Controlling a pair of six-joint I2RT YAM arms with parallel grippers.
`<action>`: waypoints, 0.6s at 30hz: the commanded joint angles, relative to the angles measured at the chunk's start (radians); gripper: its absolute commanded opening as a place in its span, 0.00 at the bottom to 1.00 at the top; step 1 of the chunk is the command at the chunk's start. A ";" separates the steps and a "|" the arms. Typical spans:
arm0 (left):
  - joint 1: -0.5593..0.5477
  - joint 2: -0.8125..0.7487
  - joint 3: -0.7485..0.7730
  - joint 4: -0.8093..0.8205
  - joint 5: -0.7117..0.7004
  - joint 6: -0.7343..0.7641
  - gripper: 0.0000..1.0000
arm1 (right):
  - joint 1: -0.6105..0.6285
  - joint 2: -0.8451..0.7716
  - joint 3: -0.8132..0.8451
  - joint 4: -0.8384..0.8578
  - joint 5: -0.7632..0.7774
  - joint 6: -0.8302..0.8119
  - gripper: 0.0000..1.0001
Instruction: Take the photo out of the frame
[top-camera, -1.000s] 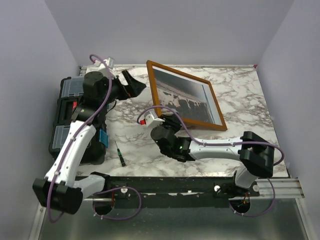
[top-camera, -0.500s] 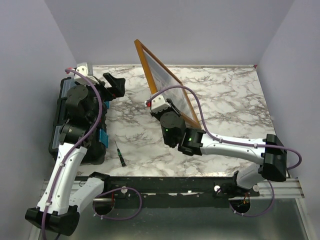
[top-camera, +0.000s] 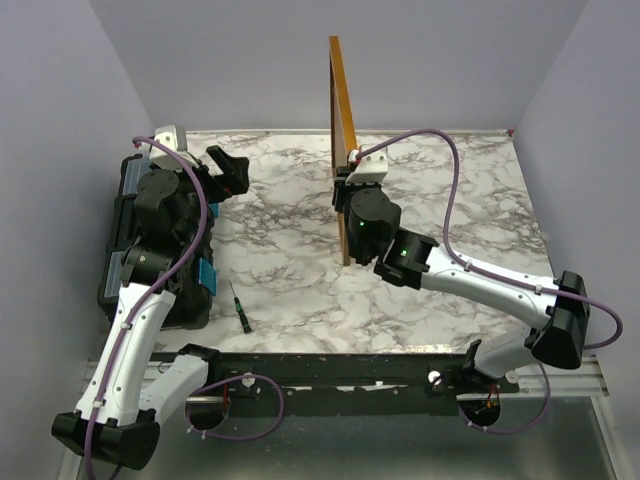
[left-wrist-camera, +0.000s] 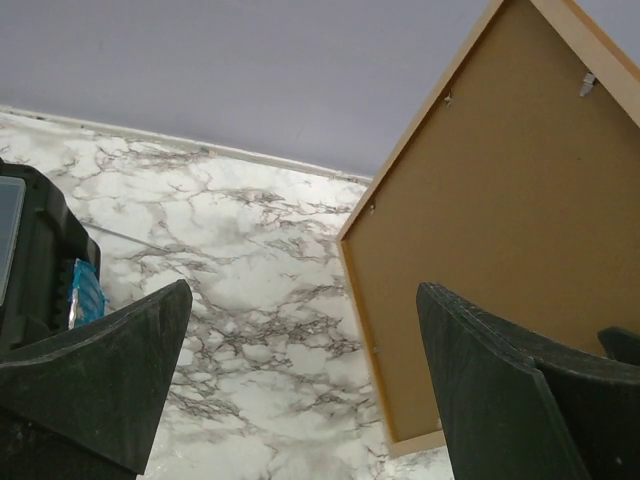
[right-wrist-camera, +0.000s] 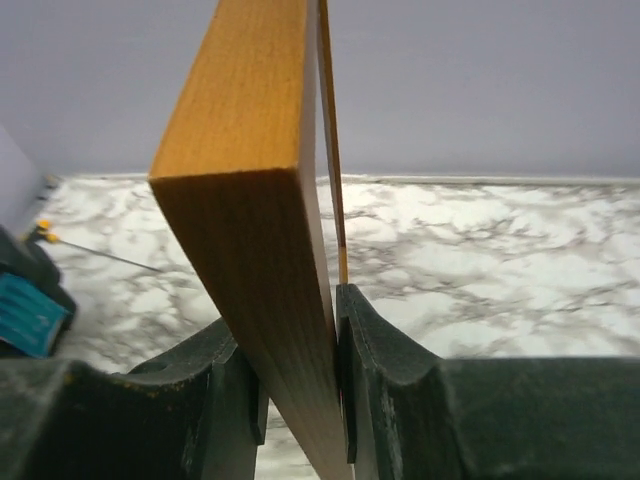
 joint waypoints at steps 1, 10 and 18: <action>0.011 -0.002 -0.003 0.013 -0.007 0.007 0.97 | 0.000 -0.052 0.019 0.080 -0.084 0.289 0.01; 0.011 0.008 -0.002 0.015 0.024 -0.007 0.97 | -0.101 -0.269 -0.275 0.032 -0.024 0.529 0.01; 0.011 0.014 -0.002 0.017 0.041 -0.017 0.96 | -0.292 -0.474 -0.583 -0.049 -0.095 0.755 0.01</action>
